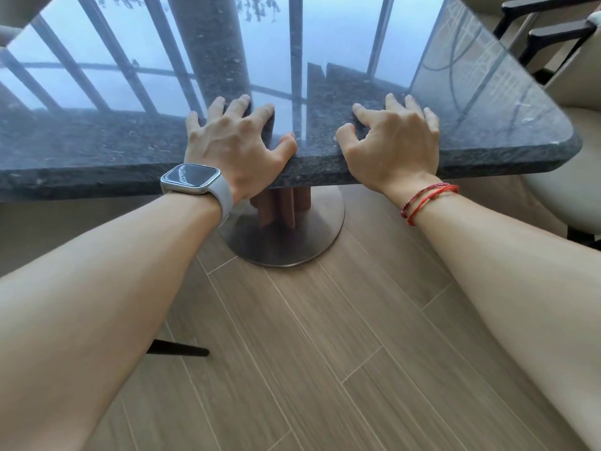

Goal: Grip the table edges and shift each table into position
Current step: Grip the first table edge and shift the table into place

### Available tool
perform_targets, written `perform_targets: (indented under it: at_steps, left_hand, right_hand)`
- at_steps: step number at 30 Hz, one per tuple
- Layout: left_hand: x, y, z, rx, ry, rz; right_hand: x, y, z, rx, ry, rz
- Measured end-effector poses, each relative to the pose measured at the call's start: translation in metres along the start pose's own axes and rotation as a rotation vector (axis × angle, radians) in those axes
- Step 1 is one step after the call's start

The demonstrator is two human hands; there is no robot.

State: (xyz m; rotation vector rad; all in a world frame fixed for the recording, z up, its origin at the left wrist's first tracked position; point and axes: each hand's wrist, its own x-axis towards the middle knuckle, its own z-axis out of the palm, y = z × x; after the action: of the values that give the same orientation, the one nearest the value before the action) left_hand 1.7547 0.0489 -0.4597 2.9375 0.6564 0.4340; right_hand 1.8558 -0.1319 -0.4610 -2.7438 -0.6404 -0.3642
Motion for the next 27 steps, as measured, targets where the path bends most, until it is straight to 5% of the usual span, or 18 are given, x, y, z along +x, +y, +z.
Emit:
perform_targets:
  at_steps: [27]
  left_hand:
    - [0.0004,-0.0034,0.0008,0.022,-0.006,0.037]
  right_hand:
    - [-0.0018,-0.004,0.0024,0.066,0.033,0.032]
